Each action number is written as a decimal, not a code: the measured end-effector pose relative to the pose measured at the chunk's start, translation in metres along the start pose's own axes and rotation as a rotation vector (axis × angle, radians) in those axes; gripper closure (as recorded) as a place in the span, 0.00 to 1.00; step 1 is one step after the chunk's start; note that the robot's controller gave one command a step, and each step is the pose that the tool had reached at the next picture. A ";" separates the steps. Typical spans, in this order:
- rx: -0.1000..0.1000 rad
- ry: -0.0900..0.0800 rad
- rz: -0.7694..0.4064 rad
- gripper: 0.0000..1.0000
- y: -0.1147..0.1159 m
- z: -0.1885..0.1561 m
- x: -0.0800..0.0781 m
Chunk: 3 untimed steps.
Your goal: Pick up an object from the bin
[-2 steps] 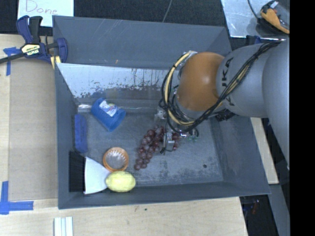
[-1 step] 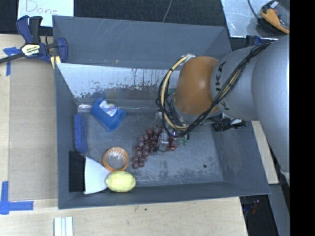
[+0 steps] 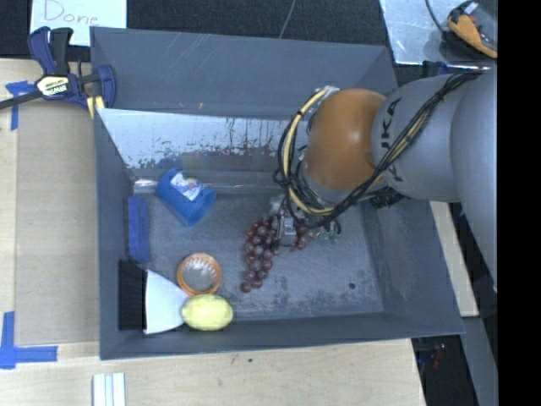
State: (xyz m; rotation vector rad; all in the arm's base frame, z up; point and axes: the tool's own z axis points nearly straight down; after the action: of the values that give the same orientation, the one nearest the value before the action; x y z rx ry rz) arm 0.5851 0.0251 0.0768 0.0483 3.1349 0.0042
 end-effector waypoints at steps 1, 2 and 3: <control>0.000 0.000 0.000 1.00 0.000 0.000 0.000; 0.000 0.006 0.000 1.00 0.000 -0.025 0.002; 0.000 0.001 0.000 1.00 0.000 -0.063 0.000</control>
Offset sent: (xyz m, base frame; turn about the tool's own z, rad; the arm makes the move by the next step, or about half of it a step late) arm 0.0001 0.0000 0.0535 0.0000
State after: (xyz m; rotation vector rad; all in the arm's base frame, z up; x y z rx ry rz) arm 0.5847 0.0248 0.1398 0.0484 3.1359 0.0044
